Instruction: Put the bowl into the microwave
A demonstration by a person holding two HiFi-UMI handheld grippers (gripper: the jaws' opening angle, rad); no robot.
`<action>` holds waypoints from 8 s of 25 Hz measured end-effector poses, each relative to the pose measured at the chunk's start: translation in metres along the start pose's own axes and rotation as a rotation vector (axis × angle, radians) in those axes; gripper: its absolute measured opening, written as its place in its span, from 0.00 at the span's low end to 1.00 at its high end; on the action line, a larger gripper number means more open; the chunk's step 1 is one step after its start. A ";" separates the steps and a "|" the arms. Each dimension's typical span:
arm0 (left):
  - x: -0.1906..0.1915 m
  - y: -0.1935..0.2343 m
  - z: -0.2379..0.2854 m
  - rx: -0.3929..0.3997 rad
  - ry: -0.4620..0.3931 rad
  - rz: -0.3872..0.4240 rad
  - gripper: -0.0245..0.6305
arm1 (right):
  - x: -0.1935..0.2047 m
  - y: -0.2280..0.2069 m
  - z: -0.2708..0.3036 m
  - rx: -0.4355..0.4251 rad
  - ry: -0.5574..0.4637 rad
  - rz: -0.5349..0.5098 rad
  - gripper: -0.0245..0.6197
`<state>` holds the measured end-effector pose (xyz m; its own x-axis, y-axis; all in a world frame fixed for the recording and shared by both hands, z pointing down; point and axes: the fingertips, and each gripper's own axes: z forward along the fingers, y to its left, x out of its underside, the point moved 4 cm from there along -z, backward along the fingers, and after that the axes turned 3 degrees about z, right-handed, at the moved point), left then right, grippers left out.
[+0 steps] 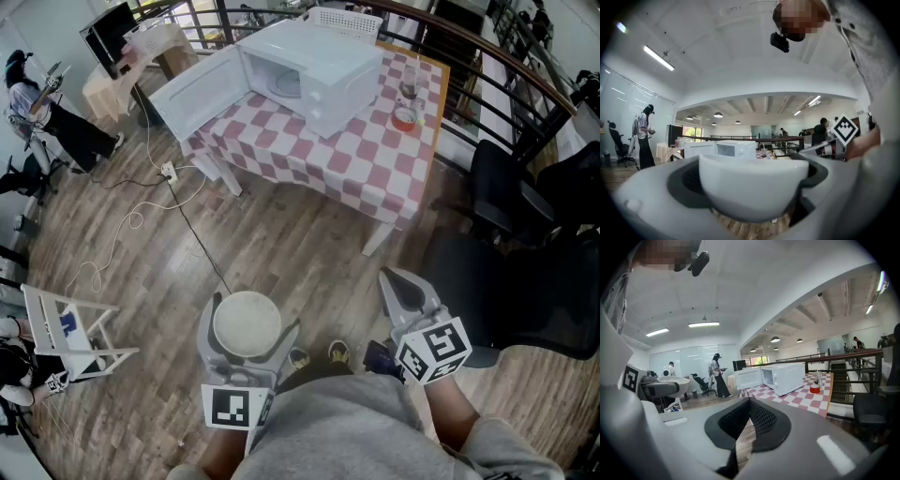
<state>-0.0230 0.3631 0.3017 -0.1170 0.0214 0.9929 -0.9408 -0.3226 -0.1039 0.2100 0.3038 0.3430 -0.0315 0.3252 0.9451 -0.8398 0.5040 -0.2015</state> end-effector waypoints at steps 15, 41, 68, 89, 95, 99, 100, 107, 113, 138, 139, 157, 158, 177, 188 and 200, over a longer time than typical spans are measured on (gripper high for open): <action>0.007 0.029 -0.022 -0.015 -0.039 -0.013 0.86 | -0.002 0.043 0.010 0.006 -0.019 -0.030 0.04; 0.012 0.064 -0.043 0.004 -0.076 -0.022 0.86 | -0.001 0.095 0.030 -0.030 -0.048 -0.009 0.04; 0.015 0.102 0.086 0.004 -0.090 0.013 0.86 | -0.030 0.011 0.138 -0.032 -0.052 -0.006 0.04; 0.001 0.103 0.215 -0.008 -0.028 0.037 0.86 | -0.068 -0.079 0.227 -0.084 -0.049 0.025 0.04; -0.004 0.098 0.236 -0.012 -0.051 0.045 0.86 | -0.070 -0.096 0.238 -0.108 -0.049 0.035 0.04; -0.007 0.096 0.246 -0.021 -0.077 0.055 0.86 | -0.071 -0.104 0.242 -0.118 -0.054 0.038 0.04; -0.008 0.095 0.248 -0.022 -0.072 0.057 0.86 | -0.071 -0.106 0.242 -0.120 -0.053 0.039 0.04; -0.010 0.094 0.253 -0.039 -0.048 0.064 0.86 | -0.075 -0.113 0.246 -0.136 -0.064 0.039 0.04; -0.017 0.097 0.256 -0.037 -0.088 0.073 0.86 | -0.077 -0.111 0.249 -0.137 -0.079 0.042 0.04; 0.010 0.196 0.345 0.017 -0.052 0.016 0.86 | -0.103 -0.109 0.362 -0.093 -0.031 0.005 0.04; 0.010 0.202 0.352 0.023 -0.053 0.014 0.86 | -0.104 -0.109 0.370 -0.088 -0.028 0.007 0.04; 0.023 0.297 0.442 0.127 -0.010 -0.028 0.86 | -0.131 -0.096 0.482 -0.018 0.005 0.034 0.04; 0.025 0.302 0.444 0.132 -0.007 -0.029 0.86 | -0.131 -0.095 0.486 -0.014 0.007 0.034 0.04; 0.034 0.368 0.471 0.197 -0.020 -0.051 0.86 | -0.150 -0.077 0.545 0.061 -0.019 0.028 0.04; 0.040 0.365 0.495 0.264 -0.007 -0.062 0.86 | -0.154 -0.082 0.548 0.101 -0.030 0.039 0.04; 0.054 0.347 0.555 0.342 0.017 -0.037 0.86 | -0.152 -0.096 0.567 0.103 -0.028 0.071 0.04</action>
<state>-0.1794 -0.2731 0.3514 -0.0928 0.0535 0.9942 -0.7838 -0.6197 -0.0398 -0.0113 -0.2478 0.3643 -0.1065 0.3338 0.9366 -0.8861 0.3955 -0.2417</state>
